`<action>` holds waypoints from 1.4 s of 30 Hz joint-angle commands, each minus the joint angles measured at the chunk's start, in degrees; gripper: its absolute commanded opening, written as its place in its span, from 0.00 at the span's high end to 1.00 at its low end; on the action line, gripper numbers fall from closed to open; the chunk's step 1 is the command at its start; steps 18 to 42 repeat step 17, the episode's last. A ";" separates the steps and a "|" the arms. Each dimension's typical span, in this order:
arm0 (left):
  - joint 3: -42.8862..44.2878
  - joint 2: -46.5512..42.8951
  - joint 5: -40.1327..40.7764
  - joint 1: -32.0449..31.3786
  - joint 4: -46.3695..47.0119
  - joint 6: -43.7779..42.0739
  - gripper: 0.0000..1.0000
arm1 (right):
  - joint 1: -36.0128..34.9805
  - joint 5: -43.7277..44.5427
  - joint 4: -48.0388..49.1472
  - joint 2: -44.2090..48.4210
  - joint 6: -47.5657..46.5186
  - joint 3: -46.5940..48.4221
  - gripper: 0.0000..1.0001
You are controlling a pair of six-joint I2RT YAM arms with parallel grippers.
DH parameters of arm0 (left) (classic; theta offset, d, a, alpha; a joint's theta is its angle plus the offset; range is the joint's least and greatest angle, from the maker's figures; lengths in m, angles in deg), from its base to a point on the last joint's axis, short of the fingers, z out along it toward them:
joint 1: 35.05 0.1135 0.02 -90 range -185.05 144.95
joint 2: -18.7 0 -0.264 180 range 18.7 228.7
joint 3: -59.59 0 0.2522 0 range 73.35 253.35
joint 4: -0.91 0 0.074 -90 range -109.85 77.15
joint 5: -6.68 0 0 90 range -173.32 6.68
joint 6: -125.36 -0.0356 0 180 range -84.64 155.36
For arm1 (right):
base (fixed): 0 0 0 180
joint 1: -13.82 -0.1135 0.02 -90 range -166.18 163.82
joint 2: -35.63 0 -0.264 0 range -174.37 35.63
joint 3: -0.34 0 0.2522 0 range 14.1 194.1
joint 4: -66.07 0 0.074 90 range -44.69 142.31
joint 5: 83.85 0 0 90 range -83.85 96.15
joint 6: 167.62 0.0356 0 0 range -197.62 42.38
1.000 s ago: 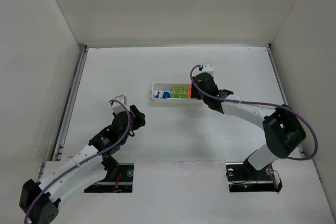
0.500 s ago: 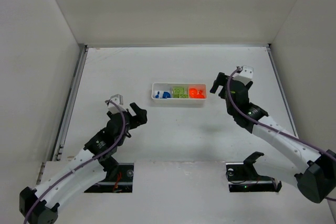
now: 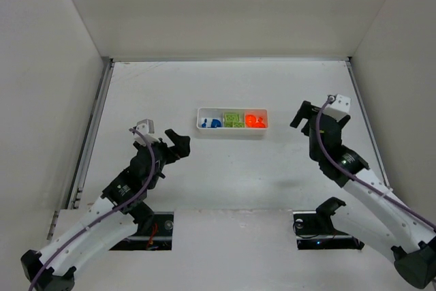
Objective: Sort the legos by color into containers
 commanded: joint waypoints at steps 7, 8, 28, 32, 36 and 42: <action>3.42 3.34 1.11 1.80 -4.42 2.38 0.00 | 3.20 -0.07 2.33 7.86 -1.06 -3.85 0.00; 3.59 3.78 1.11 2.06 -5.30 2.64 0.00 | 3.38 -0.78 2.68 7.78 -0.79 -4.64 0.00; 1.66 9.84 2.16 5.92 -5.14 3.88 0.00 | 3.82 -5.61 13.04 0.76 0.88 -9.47 0.00; 1.66 9.84 2.16 5.92 -5.14 3.88 0.00 | 3.82 -5.61 13.04 0.76 0.88 -9.47 0.00; 1.66 9.84 2.16 5.92 -5.14 3.88 0.00 | 3.82 -5.61 13.04 0.76 0.88 -9.47 0.00; 1.66 9.84 2.16 5.92 -5.14 3.88 0.00 | 3.82 -5.61 13.04 0.76 0.88 -9.47 0.00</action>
